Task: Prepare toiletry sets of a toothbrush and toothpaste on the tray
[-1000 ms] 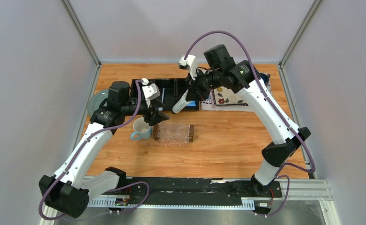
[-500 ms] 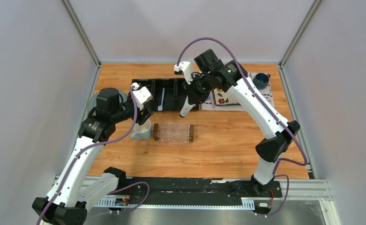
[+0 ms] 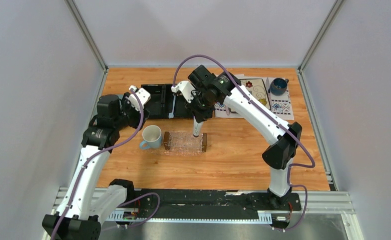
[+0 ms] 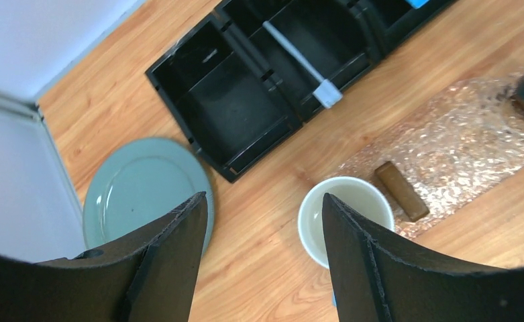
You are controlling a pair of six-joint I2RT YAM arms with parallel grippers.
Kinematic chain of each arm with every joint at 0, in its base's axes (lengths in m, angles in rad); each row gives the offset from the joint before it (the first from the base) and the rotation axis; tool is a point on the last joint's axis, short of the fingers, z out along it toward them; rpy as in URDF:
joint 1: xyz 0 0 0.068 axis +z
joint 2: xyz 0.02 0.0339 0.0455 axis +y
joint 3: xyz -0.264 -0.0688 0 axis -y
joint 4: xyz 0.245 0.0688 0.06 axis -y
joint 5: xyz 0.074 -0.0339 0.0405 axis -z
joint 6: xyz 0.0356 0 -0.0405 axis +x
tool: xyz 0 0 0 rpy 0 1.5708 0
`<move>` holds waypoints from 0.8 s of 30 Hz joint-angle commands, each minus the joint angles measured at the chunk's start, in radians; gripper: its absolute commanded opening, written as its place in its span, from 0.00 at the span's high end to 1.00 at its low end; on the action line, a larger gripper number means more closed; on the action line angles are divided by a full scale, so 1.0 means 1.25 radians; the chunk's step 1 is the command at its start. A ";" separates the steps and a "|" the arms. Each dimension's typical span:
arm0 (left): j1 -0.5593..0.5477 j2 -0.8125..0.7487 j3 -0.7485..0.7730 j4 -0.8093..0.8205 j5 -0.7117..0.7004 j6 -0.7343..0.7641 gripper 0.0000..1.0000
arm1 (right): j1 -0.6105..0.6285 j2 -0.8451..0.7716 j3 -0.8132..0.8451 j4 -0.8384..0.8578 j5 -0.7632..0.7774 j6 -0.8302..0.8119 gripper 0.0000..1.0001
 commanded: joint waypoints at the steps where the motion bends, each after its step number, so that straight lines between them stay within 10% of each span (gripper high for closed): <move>1: 0.054 0.007 -0.008 0.033 -0.004 -0.011 0.29 | 0.016 -0.001 0.040 -0.012 0.020 0.007 1.00; 24: 0.107 0.013 -0.008 0.040 0.009 -0.013 0.29 | 0.048 0.034 0.030 -0.023 0.035 0.005 1.00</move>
